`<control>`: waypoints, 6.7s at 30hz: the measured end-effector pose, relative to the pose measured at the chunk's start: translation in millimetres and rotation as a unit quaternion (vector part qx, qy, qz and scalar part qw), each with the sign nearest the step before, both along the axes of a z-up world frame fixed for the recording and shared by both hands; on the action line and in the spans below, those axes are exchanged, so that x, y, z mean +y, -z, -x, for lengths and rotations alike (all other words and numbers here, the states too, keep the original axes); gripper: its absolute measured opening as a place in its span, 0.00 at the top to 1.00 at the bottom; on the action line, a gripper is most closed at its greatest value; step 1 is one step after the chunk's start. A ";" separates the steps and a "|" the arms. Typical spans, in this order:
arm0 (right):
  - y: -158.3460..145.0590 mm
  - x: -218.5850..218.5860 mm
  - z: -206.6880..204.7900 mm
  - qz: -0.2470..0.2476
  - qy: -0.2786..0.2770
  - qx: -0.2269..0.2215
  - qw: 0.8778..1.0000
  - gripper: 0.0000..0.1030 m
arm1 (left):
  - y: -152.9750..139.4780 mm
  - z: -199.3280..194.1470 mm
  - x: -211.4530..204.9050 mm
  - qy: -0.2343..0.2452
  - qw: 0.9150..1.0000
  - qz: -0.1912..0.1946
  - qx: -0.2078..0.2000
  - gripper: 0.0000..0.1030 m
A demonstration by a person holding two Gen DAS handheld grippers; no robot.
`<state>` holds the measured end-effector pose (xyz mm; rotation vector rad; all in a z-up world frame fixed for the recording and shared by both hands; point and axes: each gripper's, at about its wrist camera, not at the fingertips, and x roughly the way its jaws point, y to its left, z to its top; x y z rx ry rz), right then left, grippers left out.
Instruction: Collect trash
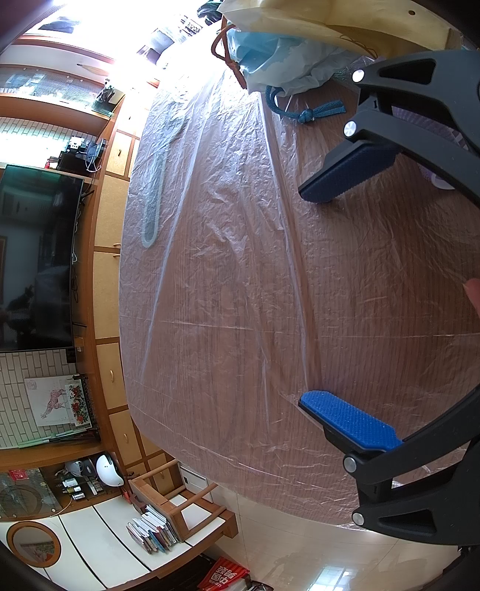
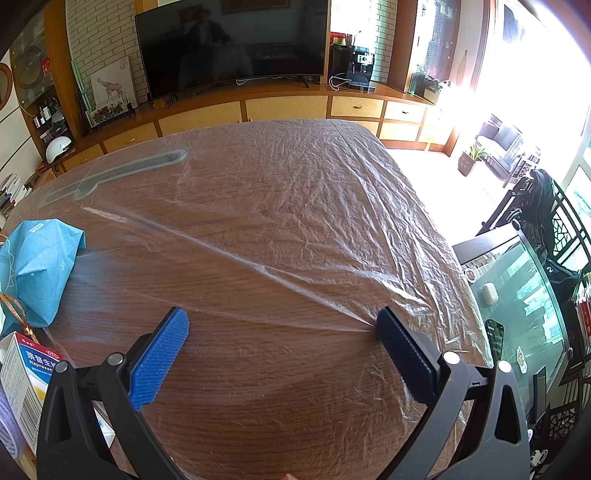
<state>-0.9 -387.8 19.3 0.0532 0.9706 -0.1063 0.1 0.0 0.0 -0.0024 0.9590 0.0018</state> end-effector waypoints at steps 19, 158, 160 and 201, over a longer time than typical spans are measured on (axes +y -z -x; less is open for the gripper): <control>0.6 -0.3 0.4 0.000 0.000 0.000 1.000 0.03 | -1.2 -0.4 -0.1 -0.002 1.000 0.000 0.000 0.01; -15.0 205.2 169.9 -0.199 -0.158 0.043 0.966 0.72 | -61.2 159.4 -32.6 0.251 0.944 0.212 0.017 0.48; -18.1 195.8 168.9 -0.210 -0.157 0.035 0.964 0.72 | -60.4 161.0 -32.5 0.250 0.944 0.214 0.016 0.48; -63.4 131.3 215.0 -0.235 -0.245 0.000 0.941 0.72 | -72.0 241.0 -87.9 0.254 0.954 0.159 -0.014 0.48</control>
